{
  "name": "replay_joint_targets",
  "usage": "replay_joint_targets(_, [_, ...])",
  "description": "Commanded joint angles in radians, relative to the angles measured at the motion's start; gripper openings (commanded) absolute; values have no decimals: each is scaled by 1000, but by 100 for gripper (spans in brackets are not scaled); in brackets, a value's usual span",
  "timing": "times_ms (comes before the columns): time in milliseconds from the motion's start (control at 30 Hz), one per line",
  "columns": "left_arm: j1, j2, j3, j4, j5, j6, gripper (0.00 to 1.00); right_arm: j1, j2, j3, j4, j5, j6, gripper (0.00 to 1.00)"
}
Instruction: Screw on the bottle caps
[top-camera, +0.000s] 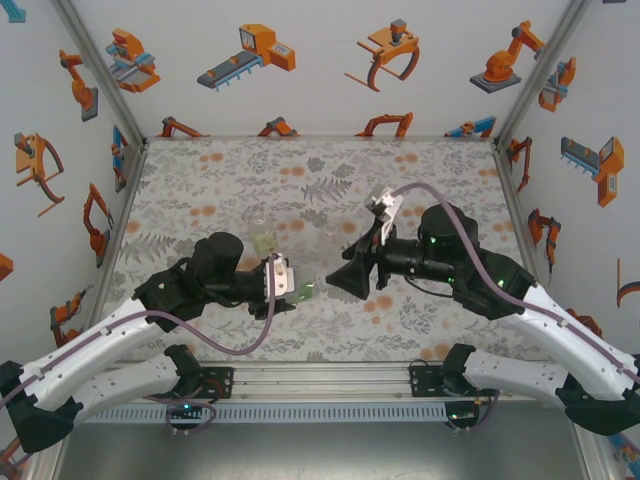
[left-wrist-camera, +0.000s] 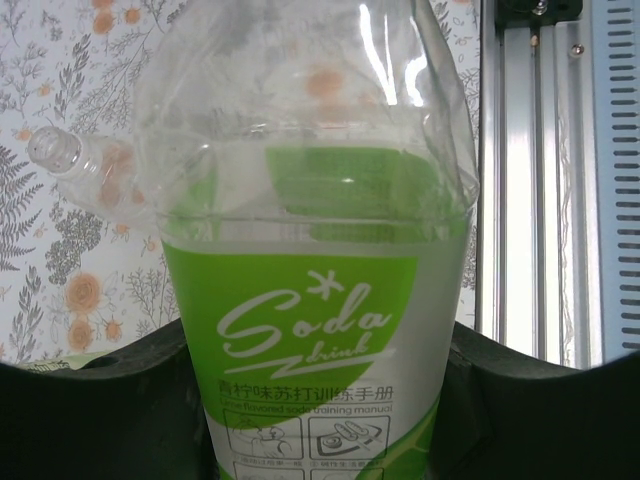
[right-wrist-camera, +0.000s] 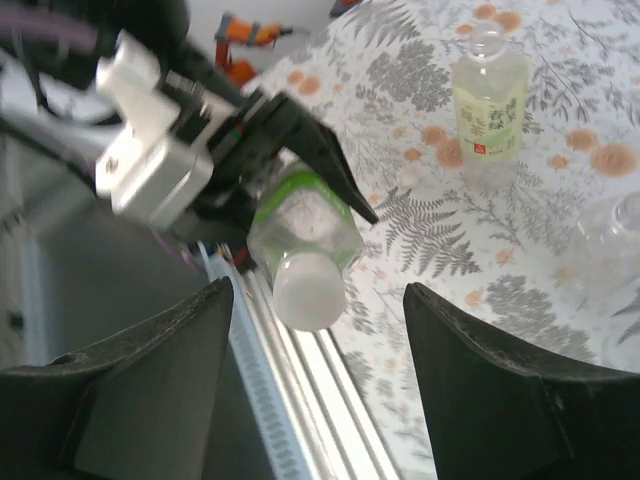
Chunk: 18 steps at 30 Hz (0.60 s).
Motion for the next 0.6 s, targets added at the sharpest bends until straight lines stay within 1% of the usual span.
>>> replay_joint_targets(0, [-2,-17,32,-1,45,21,0,7,3,30,-65,-204,-437,61])
replay_joint_targets(67, [-2,-20,32,-3,54,24,0,7,11,33,-88,-266,-574,59])
replay_joint_targets(133, [-2,-23,34,-4,61,26,0,7,19,43,-89,-300,-641,57])
replay_joint_targets(267, [-2,-23,35,-8,64,22,0,6,34,47,-69,-306,-676,56])
replay_joint_targets(367, [-2,-20,37,-7,67,18,0,7,46,41,-50,-290,-680,53])
replay_joint_targets(567, [-2,-17,38,-8,66,19,0,7,65,39,-33,-307,-682,46])
